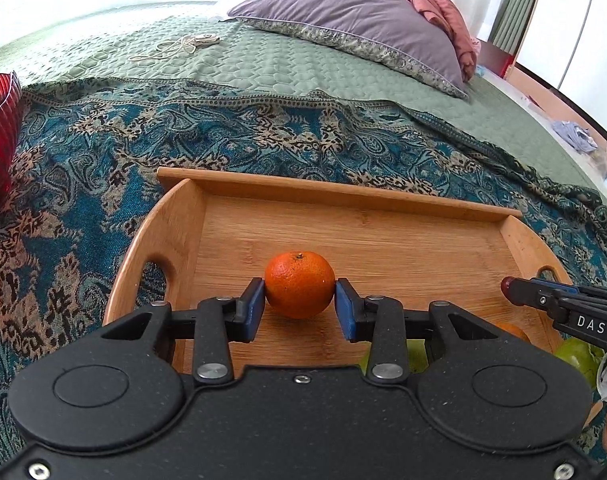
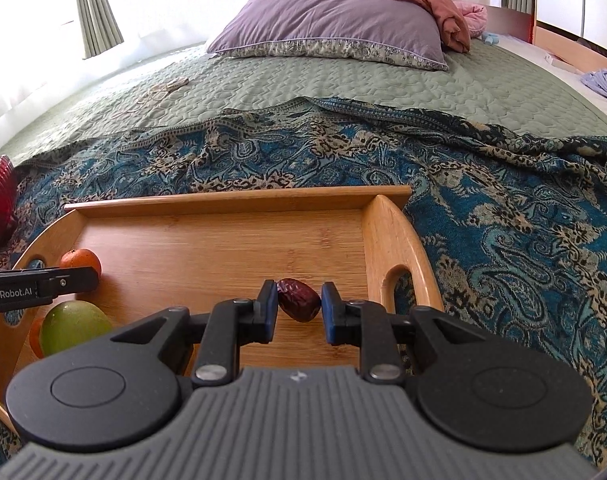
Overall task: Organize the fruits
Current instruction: 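Carry the tangerine and date over the tray while both grippers open to release, then lift both grippers off the tray toward the last tangerine and date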
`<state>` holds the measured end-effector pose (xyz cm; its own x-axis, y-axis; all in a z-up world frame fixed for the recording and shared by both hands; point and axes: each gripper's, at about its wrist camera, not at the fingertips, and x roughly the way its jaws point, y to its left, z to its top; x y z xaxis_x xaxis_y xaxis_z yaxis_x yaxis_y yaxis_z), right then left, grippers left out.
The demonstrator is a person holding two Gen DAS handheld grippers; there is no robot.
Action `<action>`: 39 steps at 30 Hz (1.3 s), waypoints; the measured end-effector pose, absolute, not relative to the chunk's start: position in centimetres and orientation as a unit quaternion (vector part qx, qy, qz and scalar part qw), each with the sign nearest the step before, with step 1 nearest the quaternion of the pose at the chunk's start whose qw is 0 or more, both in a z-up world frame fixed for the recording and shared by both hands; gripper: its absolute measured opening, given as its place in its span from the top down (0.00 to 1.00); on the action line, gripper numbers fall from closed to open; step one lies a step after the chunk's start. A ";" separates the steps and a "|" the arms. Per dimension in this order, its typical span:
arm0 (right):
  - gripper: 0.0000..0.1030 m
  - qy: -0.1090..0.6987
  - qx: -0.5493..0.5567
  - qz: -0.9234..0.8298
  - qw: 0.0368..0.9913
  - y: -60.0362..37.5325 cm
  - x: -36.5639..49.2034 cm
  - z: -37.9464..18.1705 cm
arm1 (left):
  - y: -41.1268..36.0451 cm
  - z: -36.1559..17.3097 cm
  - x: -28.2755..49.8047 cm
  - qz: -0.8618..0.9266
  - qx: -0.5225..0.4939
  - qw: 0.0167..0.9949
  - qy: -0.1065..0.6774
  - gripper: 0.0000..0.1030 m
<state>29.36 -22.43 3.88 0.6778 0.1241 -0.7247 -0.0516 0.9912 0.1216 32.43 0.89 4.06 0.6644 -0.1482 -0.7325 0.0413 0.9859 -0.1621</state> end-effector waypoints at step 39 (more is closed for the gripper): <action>0.07 0.211 -0.049 0.143 0.966 -18.2 9.2 3.9 | 2.2 5.4 12.7 -0.106 -0.022 0.958 0.264 0.06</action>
